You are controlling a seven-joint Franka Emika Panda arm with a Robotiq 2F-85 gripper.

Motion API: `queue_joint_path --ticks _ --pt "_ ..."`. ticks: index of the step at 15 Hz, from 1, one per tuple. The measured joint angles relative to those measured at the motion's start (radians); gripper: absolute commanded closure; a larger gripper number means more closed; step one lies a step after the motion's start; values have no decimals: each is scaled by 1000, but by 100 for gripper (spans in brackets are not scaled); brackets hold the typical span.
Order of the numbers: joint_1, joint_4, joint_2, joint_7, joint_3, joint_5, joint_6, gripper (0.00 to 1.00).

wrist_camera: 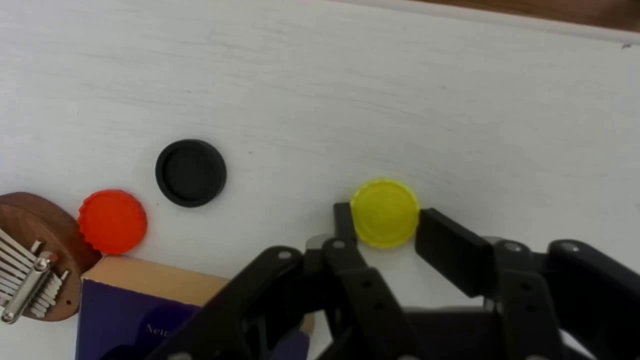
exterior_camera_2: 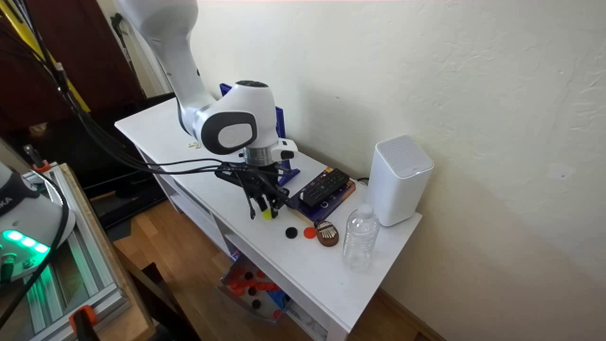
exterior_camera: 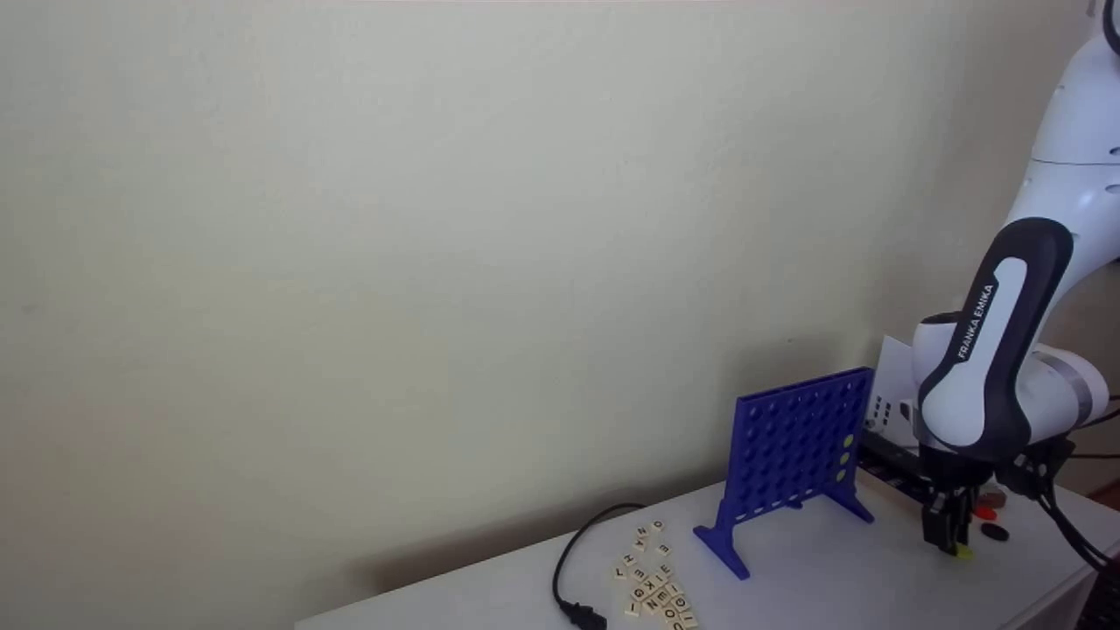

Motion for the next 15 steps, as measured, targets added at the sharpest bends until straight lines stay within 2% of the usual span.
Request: queue_joint_path --ticks 5,15 --pt "8 -24 -7 6 -7 0 82 87" --pt "99 -183 -122 41 -103 0 275 87"
